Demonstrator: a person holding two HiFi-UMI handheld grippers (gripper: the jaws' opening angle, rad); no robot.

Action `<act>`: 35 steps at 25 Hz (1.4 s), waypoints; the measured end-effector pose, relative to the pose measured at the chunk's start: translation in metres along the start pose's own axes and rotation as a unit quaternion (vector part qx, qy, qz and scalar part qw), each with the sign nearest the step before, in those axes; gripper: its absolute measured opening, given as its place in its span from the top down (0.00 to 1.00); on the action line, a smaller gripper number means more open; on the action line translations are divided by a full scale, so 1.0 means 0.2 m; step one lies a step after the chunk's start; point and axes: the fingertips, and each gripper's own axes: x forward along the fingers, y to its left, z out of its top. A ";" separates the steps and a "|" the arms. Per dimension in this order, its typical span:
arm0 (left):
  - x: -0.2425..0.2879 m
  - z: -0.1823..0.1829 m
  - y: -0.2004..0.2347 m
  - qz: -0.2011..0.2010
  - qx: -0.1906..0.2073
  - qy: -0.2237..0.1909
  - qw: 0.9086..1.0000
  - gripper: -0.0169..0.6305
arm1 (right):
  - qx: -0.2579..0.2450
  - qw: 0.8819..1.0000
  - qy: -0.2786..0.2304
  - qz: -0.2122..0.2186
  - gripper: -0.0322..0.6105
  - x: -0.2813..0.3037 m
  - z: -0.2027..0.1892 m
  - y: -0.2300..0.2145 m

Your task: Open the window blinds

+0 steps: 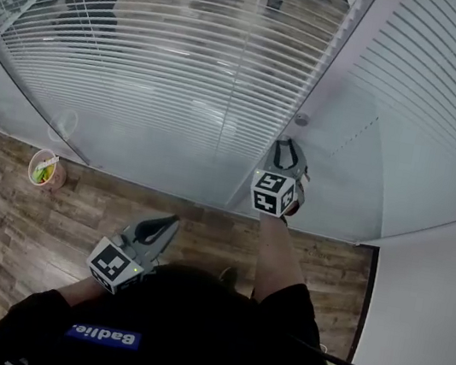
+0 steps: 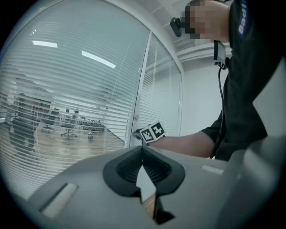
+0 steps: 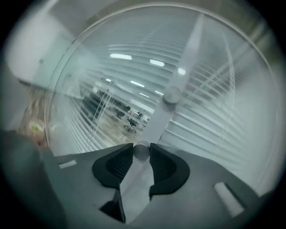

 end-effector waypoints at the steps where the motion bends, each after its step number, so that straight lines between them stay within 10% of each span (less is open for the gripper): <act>1: 0.00 0.00 0.00 0.000 0.000 0.000 1.000 0.97 | 0.066 0.998 -0.003 0.012 0.76 0.00 0.00 -0.01; 7: 0.00 -0.03 0.01 0.002 -0.001 0.001 1.000 0.97 | 0.312 0.948 -0.009 0.057 0.77 0.02 -0.04 -0.06; 12: 0.00 -0.01 0.00 0.001 -0.006 -0.002 1.000 0.97 | 0.393 0.917 -0.007 0.075 0.76 0.01 -0.04 -0.08; 15: 0.01 -0.01 0.00 0.000 -0.007 -0.003 1.000 0.97 | 0.391 0.917 -0.005 0.076 0.76 0.02 -0.04 -0.09; 22: 0.01 -0.01 -0.01 0.000 -0.011 -0.002 1.000 0.97 | 0.055 0.998 0.027 0.013 0.77 0.00 0.00 -0.02; 26: 0.01 -0.02 0.00 -0.002 -0.009 0.000 1.000 0.97 | -0.179 0.982 0.042 -0.032 0.77 0.01 -0.01 0.03; 28: 0.01 -0.02 0.00 -0.001 -0.008 0.000 1.000 0.97 | -0.213 0.976 0.040 -0.035 0.76 0.01 -0.02 0.04; 32: 0.02 -0.02 0.01 0.003 -0.008 0.001 1.000 0.97 | 0.052 0.998 0.013 0.024 0.64 0.00 -0.01 0.00; 35: 0.01 -0.02 0.01 0.002 -0.010 0.000 1.000 0.97 | 0.283 0.956 0.009 0.073 0.62 0.01 -0.05 -0.03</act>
